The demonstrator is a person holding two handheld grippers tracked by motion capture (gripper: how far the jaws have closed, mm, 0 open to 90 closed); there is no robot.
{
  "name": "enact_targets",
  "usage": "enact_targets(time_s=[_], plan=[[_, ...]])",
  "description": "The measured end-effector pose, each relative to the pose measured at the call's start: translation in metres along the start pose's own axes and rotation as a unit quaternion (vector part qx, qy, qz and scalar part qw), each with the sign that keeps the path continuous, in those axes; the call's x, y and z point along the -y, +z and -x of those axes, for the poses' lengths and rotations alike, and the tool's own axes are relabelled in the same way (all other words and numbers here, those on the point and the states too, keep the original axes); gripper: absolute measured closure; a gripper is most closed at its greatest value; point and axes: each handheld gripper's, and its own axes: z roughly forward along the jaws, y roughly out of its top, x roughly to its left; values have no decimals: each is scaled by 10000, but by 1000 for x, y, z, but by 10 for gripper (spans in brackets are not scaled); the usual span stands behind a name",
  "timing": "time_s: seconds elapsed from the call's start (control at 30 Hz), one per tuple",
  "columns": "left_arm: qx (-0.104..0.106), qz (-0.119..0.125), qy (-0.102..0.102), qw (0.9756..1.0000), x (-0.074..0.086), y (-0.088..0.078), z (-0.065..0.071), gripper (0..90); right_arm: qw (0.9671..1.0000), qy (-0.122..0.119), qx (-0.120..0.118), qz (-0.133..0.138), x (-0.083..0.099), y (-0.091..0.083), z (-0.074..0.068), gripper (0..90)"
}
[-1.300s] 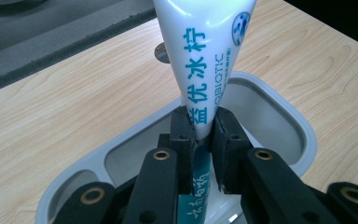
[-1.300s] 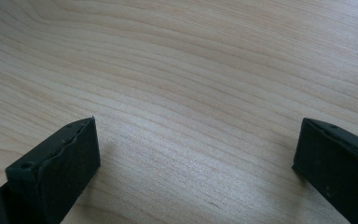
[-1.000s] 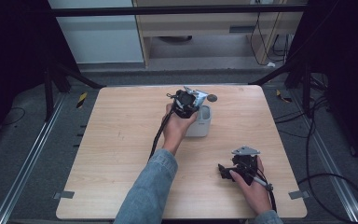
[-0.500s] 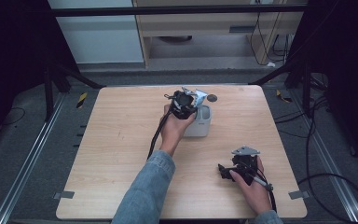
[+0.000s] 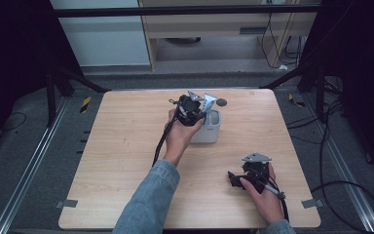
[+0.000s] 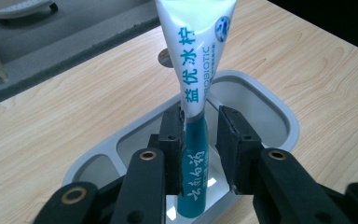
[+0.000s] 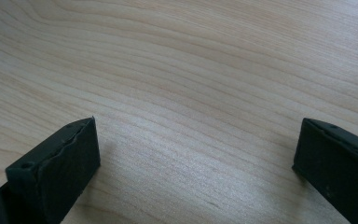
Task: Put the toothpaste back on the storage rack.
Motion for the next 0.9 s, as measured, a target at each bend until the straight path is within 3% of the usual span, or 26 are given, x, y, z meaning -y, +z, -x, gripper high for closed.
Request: enact_targets(time_s=[0.17,0.47,0.7,0.9], plan=[[-41,20,133,9999,-1,-5,2,670,10000,2,1,-1,0,0,0,4],[-143,134,357,9992,2,-21,3,531,10000,0,-2,6,0,0,0,4],[31,130,440,9989,5,-23,3,340,10000,-1,-1,8,0,0,0,4],[156,129,548,9983,8,-29,7,233,10000,0,0,8,0,0,0,4]])
